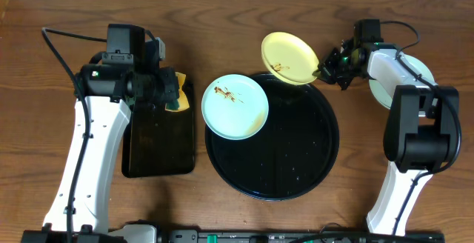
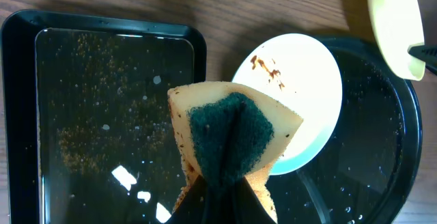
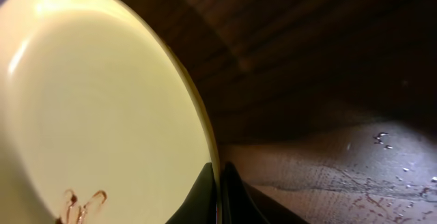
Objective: Clean dirty plates on tray and stack at the side
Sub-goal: 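Grip the yellow plate rim with the right gripper, pull it down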
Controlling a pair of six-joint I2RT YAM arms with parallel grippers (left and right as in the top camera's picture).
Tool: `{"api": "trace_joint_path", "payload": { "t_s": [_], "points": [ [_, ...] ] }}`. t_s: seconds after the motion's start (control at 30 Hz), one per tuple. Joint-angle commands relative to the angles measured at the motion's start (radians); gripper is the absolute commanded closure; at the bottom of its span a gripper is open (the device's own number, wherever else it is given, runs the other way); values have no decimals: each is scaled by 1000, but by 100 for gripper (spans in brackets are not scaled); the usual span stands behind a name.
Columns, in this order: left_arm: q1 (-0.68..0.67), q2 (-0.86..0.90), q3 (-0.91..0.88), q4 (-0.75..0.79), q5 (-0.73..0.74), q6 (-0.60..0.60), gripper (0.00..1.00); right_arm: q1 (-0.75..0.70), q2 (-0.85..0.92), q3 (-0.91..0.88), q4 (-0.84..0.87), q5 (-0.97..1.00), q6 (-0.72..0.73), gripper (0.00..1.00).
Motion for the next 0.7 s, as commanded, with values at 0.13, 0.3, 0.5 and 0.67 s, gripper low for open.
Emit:
{"api": "trace_joint_path", "payload": {
  "t_s": [0.13,0.3,0.5,0.67],
  "points": [
    [4,-7,-7,-2,-5,21,93,6,10,-6,-31,35,-37,98],
    [4,-7,-7,-2,-5,21,93,5,-55,-6,-112,140,-148,98],
    [5,-7,-7,-3,-6,21,93,7,-263,-6,-229,276,-268,98],
    [5,-7,-7,-3,-13,26,93,40,-467,-6,-376,415,-357,98]
  ]
}}
